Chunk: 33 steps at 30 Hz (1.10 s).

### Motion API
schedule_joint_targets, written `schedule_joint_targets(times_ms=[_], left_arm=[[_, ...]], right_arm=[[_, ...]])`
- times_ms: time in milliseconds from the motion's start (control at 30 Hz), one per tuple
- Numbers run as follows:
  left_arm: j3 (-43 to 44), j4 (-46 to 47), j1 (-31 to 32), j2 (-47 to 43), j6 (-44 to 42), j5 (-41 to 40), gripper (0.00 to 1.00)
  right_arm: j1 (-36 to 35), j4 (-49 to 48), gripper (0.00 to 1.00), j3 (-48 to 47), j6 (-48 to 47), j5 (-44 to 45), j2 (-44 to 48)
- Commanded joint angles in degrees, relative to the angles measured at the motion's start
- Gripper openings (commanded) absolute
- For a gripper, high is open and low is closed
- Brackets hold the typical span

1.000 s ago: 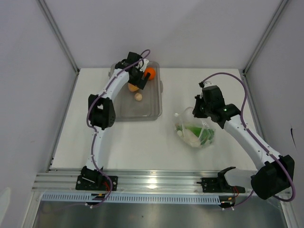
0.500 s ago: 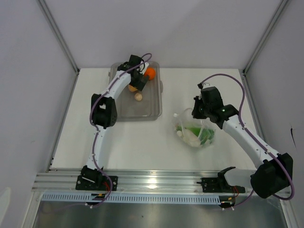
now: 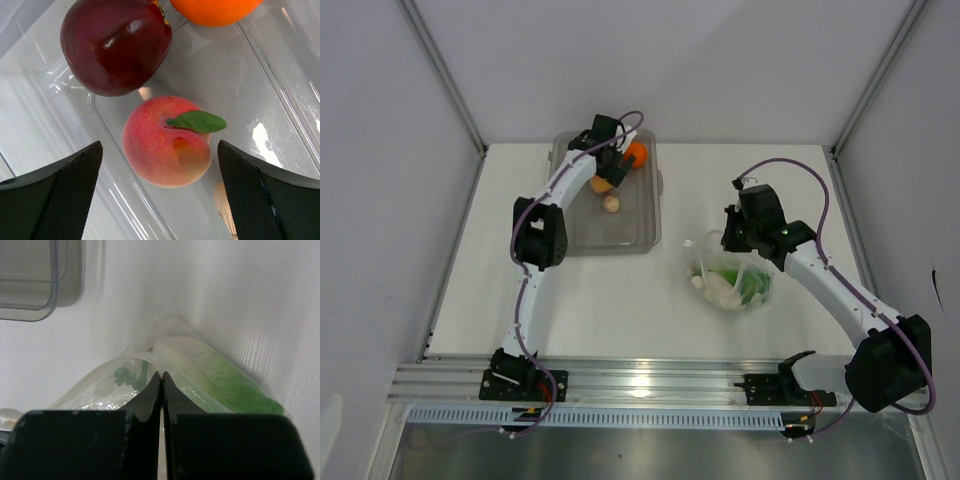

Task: Place the food in the zip-top bag and seal the zipper
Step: Pick up the fake fruit from the bin.

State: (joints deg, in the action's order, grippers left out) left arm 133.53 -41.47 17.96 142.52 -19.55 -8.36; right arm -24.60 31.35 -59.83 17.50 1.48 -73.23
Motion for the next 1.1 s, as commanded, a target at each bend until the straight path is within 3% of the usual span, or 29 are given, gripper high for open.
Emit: schedule_joint_targets(times_ms=[0,300,467,567,700,833,967,1067], left_arm=[[1.29,1.92,-0.03,0.92,-2.24,1.06,0.97],[-0.2,1.92,-0.11,1.53,-1.28,3.44,0.86],[-0.2,1.83,-0.11,1.45,-1.19,3.79,0.73],[-0.38,2.45,-0.11,0.84,-0.32,3.7,0.57],[-2.57,5.35,-0.11,-2.05,1.88,1.17,0.43],[-2.75,5.62,-0.11,-5.93,6.62,-2.0,0.18],[-3.54,3.16,-0.11,-12.78,13.9,-1.67,0.08],[-3.37,-0.79,-0.03,-18.75,18.04,5.52,0.11]], right_arm=[[-0.36,-1.91,0.0,-0.02,-0.01,-0.16,0.02],[-0.36,-2.26,0.0,0.15,-0.1,-0.24,-0.16],[-0.45,-2.53,0.0,0.33,-0.01,-0.33,-0.16],[-0.45,-2.61,0.0,0.24,0.17,-0.51,-0.33],[-0.8,-2.0,0.0,-0.19,0.43,-0.6,0.1],[-1.33,-0.95,0.0,-0.72,0.78,-0.33,0.98],[-1.24,1.69,0.0,-3.0,1.75,-0.24,1.16],[-1.24,2.48,0.0,-3.62,1.93,0.46,1.86]])
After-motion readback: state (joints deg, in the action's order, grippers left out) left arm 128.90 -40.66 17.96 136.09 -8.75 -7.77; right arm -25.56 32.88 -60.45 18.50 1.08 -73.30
